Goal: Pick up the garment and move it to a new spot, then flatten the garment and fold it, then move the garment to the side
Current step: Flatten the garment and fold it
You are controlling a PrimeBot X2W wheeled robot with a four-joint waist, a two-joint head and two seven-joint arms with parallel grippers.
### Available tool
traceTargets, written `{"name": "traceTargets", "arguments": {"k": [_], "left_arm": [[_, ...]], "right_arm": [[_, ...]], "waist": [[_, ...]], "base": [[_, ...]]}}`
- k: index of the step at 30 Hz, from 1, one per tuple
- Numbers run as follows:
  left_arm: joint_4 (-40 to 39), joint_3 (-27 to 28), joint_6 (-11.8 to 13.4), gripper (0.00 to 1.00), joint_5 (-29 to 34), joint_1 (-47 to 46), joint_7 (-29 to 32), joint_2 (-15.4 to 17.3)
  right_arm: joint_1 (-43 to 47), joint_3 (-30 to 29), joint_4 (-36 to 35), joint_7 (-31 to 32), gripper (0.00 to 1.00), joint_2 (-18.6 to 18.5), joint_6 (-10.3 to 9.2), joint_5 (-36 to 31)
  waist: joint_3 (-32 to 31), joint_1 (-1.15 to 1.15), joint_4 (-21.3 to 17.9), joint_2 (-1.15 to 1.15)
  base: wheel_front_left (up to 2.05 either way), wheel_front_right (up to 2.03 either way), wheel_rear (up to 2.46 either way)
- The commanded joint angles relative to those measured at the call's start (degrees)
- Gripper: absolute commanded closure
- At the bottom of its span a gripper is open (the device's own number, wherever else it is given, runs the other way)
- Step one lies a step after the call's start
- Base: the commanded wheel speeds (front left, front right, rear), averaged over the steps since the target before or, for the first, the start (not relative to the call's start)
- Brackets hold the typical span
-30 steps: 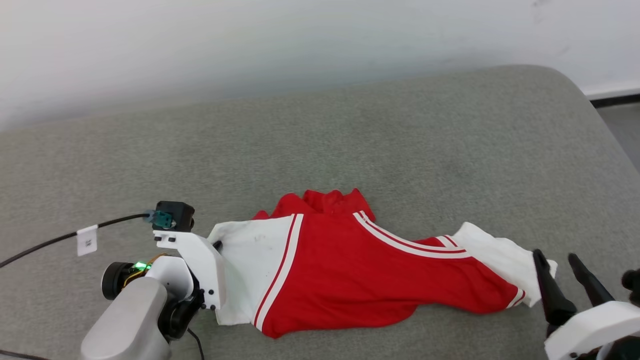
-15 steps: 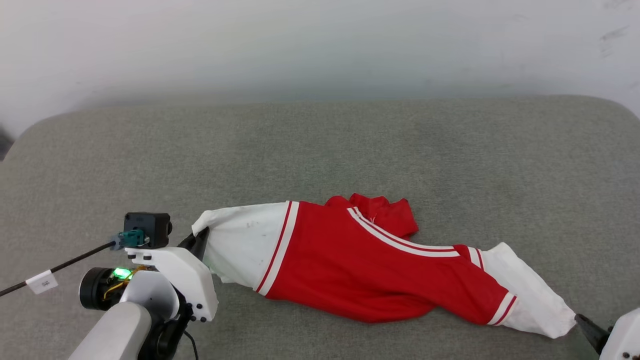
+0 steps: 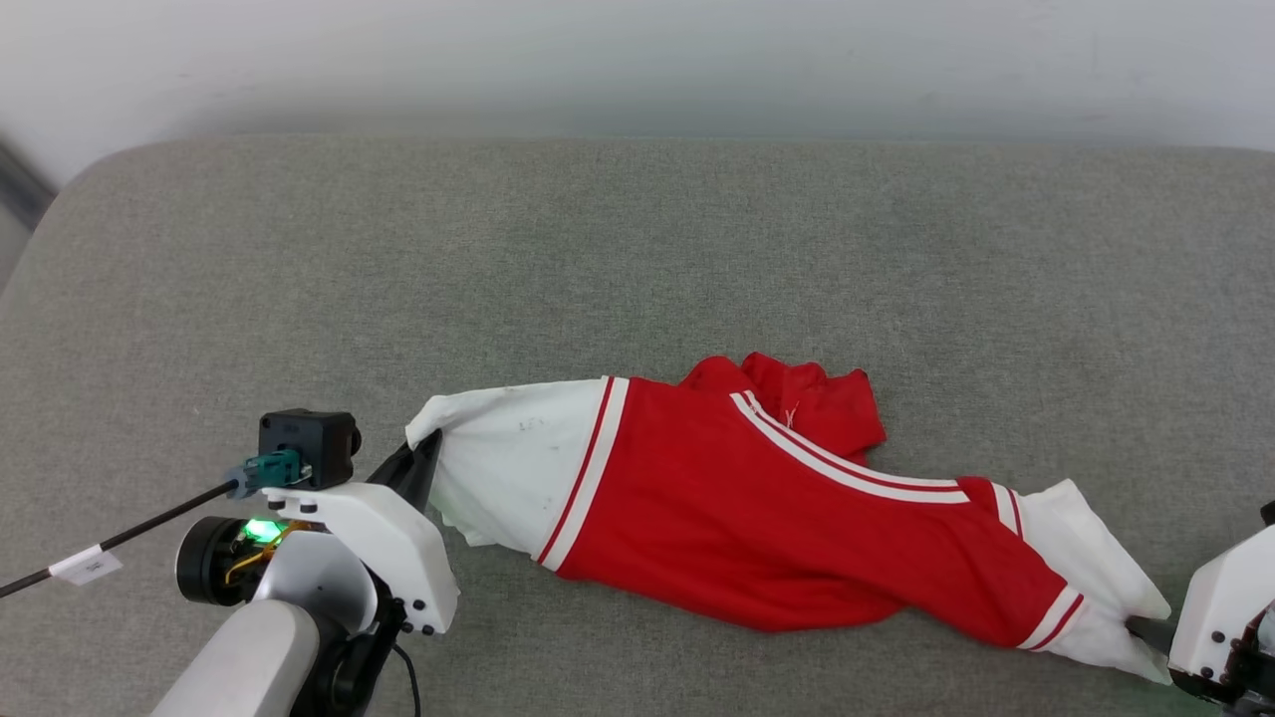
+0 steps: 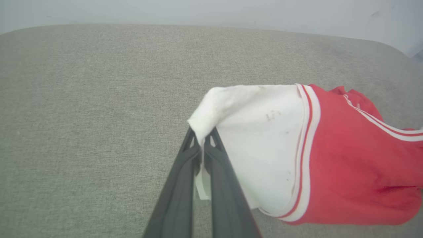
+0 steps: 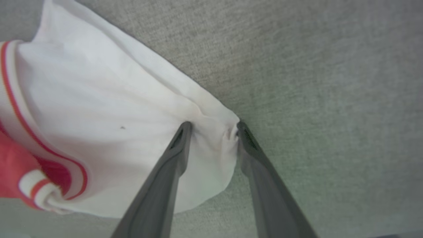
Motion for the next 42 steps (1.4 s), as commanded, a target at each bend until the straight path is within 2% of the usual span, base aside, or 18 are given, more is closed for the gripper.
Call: {"name": "traceTargets", "arguments": {"k": [1, 8, 13, 20, 25, 29, 34, 42], "left_arm": [[0.1, 0.0, 0.2, 1.0, -0.2, 0.6, -0.2, -0.1], [0.7, 0.8, 0.5, 1.0, 0.1, 0.9, -2.2, 0.3], [1.6, 2.3, 1.2, 1.0, 0.8, -1.4, -5.0, 0.1], [5.9, 2.5, -1.5, 1.0, 0.9, -10.8, -5.2, -1.2], [12.0, 2.6, -4.3, 1.0, 0.7, -21.3, -6.2, -3.4], [19.1, 2.2, -6.5, 1.0, 1.3, -30.6, -7.1, -5.6], [27.5, 2.3, -8.3, 1.0, 2.9, -42.9, -9.4, -7.1], [38.3, 3.6, -10.2, 1.0, 5.5, -62.2, -15.0, -6.9]], "right_arm": [[3.4, 1.6, 3.9, 2.2, 1.0, 3.9, 0.0, 0.2], [0.6, 2.1, -5.2, -1.3, 1.0, 0.9, 0.0, 0.5], [-1.3, 4.9, -12.6, -4.5, 1.0, -2.3, -0.01, 0.3], [-8.3, 8.1, -17.1, -7.6, 1.0, -6.2, -0.01, -1.8], [-17.2, 10.9, -14.8, -10.5, 1.0, -8.0, -0.01, -2.7], [-25.2, 13.3, -11.1, -15.4, 1.0, -9.4, -0.01, -2.5], [-36.9, 16.1, -5.9, -21.6, 1.0, -10.4, -0.01, -2.5], [-56.9, 20.7, 2.4, -30.8, 1.0, -9.5, -0.01, -3.5]], "waist": [[-0.1, 0.0, 0.0, 0.0], [-3.3, 0.0, -1.2, 0.0], [-7.1, 0.0, -2.2, 0.0], [-9.6, 0.0, -3.0, 0.0], [-9.2, 0.0, -3.3, 0.0], [-7.4, 0.0, -3.3, 0.0], [-2.3, 0.0, -4.1, 0.0], [7.9, 0.0, -6.0, 0.0]], "base": [[0.0, 0.0, 0.0], [0.0, 0.0, 0.0], [0.0, 0.0, 0.0], [0.0, 0.0, 0.0], [0.0, 0.0, 0.0], [0.0, 0.0, 0.0], [0.0, 0.0, 0.0], [0.0, 0.0, 0.0]]}}
